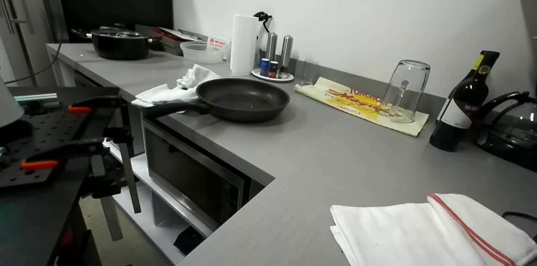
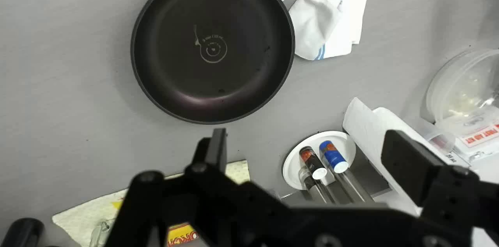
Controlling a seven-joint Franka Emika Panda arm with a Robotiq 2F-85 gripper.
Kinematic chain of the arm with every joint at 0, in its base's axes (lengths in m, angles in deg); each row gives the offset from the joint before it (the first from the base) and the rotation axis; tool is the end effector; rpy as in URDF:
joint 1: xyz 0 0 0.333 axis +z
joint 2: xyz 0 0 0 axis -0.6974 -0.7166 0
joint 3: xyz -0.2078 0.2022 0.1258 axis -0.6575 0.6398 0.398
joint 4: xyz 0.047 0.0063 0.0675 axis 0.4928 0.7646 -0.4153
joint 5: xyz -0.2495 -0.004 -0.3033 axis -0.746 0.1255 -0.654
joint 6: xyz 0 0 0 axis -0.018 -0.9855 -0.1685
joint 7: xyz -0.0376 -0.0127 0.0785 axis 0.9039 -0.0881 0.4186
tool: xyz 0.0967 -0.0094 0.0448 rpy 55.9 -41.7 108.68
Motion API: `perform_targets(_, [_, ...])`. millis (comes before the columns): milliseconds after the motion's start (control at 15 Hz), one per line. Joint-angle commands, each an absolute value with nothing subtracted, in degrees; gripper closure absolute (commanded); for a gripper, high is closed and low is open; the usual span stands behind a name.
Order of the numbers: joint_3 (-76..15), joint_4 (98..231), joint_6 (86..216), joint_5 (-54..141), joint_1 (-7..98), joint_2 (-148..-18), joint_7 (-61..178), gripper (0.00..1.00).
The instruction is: Use the towel to wipe the pan.
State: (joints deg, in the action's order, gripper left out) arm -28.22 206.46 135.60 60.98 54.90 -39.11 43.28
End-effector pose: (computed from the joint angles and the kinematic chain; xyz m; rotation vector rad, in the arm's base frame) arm 0.4201 0.0813 0.5329 -2.8580 -0.3480 -0.3053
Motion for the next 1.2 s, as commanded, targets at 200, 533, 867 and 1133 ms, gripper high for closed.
perform_targets(200, [-27.3,206.3,135.1,61.3,53.6,-39.2,43.0,0.00])
perform_targets(533, [-27.4,206.2,134.7,61.3,53.3,-39.2,43.0,0.00])
perform_targets(867, [-27.4,206.2,134.7,61.3,53.2,-39.2,43.0,0.00])
perform_targets(1133, [-25.4,207.7,136.2,60.7,54.2,-40.6,42.8,0.00])
